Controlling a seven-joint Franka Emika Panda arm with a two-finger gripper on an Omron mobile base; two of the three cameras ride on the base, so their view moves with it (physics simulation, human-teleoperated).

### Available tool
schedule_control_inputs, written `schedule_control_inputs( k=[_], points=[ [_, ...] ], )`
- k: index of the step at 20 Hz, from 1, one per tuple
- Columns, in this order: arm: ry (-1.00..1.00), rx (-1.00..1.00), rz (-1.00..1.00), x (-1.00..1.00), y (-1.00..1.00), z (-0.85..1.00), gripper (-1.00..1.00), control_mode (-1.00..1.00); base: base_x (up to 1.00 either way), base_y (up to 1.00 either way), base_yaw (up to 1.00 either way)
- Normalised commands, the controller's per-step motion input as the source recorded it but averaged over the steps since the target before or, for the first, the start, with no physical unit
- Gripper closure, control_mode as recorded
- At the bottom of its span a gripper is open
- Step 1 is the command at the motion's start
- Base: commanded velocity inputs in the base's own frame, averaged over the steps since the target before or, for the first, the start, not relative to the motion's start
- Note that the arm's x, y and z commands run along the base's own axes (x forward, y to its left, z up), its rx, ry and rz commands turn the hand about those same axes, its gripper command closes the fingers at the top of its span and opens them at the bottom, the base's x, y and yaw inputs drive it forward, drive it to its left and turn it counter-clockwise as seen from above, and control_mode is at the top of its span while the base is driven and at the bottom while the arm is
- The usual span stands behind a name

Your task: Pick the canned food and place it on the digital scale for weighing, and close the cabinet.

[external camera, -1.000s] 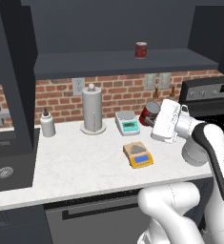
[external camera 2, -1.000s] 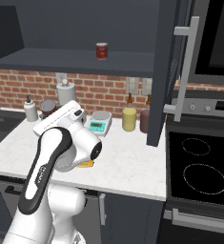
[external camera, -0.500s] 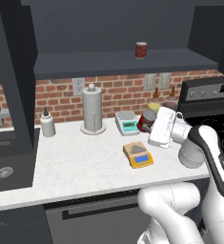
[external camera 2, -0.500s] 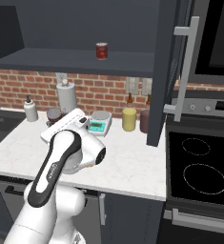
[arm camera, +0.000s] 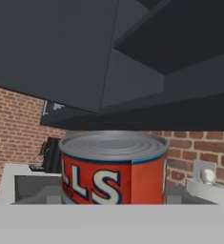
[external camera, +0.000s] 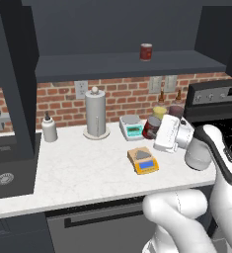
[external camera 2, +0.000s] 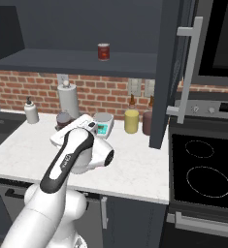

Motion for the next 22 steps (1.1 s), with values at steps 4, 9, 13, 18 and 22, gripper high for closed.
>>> schedule_control_inputs(
  k=[4, 9, 13, 18, 22],
  points=[
    [0.14, 0.0, 0.02, 0.29, -0.11, -0.16, 1.0, -1.0, 0.0, 0.0, 0.0],
    [0.12, -0.01, 0.0, 0.28, -0.05, -0.19, 1.0, -1.0, 0.0, 0.0, 0.0],
    [0.07, 0.0, 0.01, 0.3, -0.08, -0.34, 1.0, -1.0, 0.0, 0.0, 0.0],
    [0.0, 0.0, 0.04, 0.12, -0.18, -0.41, 1.0, -1.0, 0.0, 0.0, 0.0],
    [0.0, -0.01, 0.04, 0.06, -0.12, -0.33, 1.0, -1.0, 0.0, 0.0, 0.0]
  ],
)
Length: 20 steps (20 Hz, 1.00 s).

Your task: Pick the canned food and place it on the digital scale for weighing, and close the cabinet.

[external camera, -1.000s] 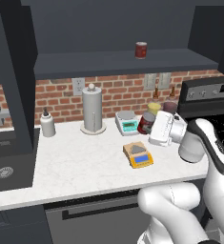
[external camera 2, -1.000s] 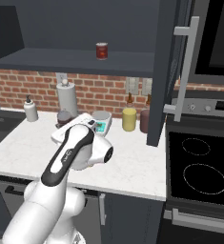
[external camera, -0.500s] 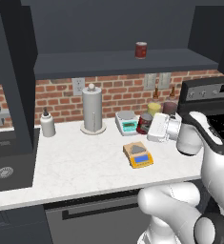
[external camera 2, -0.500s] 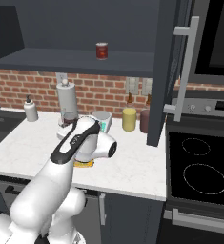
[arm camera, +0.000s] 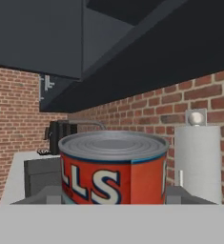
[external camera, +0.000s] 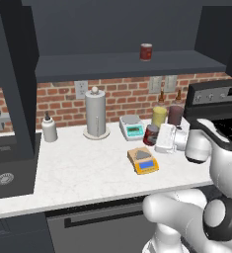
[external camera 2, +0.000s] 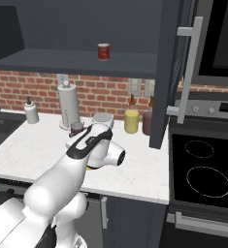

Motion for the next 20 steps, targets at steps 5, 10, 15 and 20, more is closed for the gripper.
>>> schedule_control_inputs(
  k=[5, 10, 15, 20],
  points=[
    [0.03, 0.0, 0.04, 0.2, -0.09, -0.18, 1.0, -1.0, 0.0, 0.0, 0.0],
    [0.04, -0.04, 0.01, 0.24, 0.0, -0.1, 1.0, -1.0, 0.0, 0.0, 0.0],
    [0.05, -0.09, 0.0, 0.26, 0.0, -0.32, 1.0, -1.0, 0.0, 0.0, 0.0],
    [0.01, -0.06, 0.02, 0.06, 0.0, -0.3, 1.0, -1.0, 0.0, 0.0, 0.0]
  ],
)
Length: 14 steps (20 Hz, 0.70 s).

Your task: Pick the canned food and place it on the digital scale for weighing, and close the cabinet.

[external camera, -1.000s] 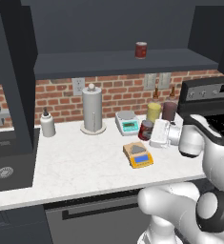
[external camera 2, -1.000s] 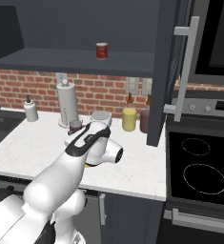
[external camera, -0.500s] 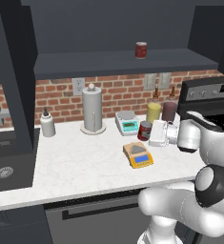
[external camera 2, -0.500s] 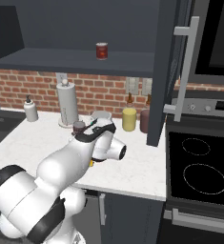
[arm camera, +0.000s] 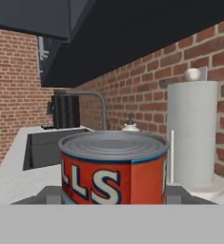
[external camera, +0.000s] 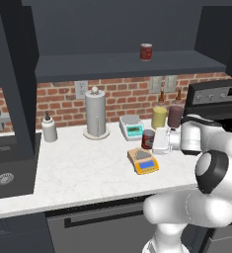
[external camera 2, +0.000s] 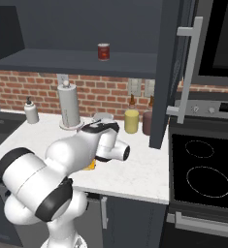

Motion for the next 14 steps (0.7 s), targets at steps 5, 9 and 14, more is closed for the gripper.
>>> schedule_control_inputs(
  k=[5, 9, 14],
  points=[
    [0.0, -0.02, 0.03, 0.0, 0.0, -0.21, 1.0, -1.0, 0.0, 0.0, 0.0],
    [0.0, -0.01, 0.01, 0.0, 0.0, -0.18, 1.0, -1.0, 0.0, 0.0, 0.0],
    [0.0, 0.0, 0.01, 0.02, 0.0, -0.09, 1.0, -1.0, 0.0, 0.0, 0.0]
  ],
)
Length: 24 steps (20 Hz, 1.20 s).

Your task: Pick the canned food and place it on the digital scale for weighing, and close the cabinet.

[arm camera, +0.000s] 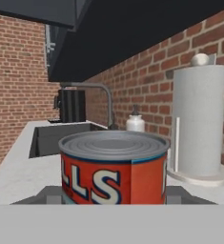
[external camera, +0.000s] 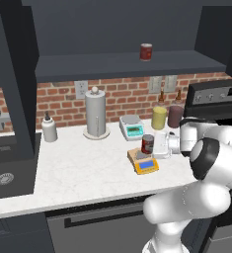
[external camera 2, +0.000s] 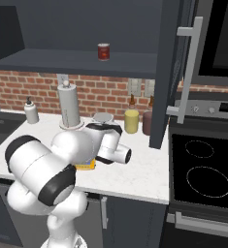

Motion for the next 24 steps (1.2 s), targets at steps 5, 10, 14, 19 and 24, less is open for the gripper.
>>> schedule_control_inputs(
  k=[5, 10, 14, 19, 24],
  points=[
    [0.0, 0.0, 0.01, 0.0, 0.0, -0.09, 1.0, -1.0, 0.0, 0.0, 0.0],
    [0.0, -0.02, 0.0, 0.0, 0.0, -0.15, 1.0, -1.0, 0.0, 0.0, 0.0],
    [0.0, -0.03, 0.0, 0.03, 0.0, -0.16, 1.0, -1.0, 0.0, 0.0, 0.0],
    [-0.02, 0.0, 0.0, 0.02, 0.0, -0.03, 1.0, -1.0, 0.0, 0.0, 0.0],
    [0.0, 0.0, 0.0, 0.21, 0.01, -0.04, 1.0, -1.0, 0.0, 0.0, 0.0]
  ],
)
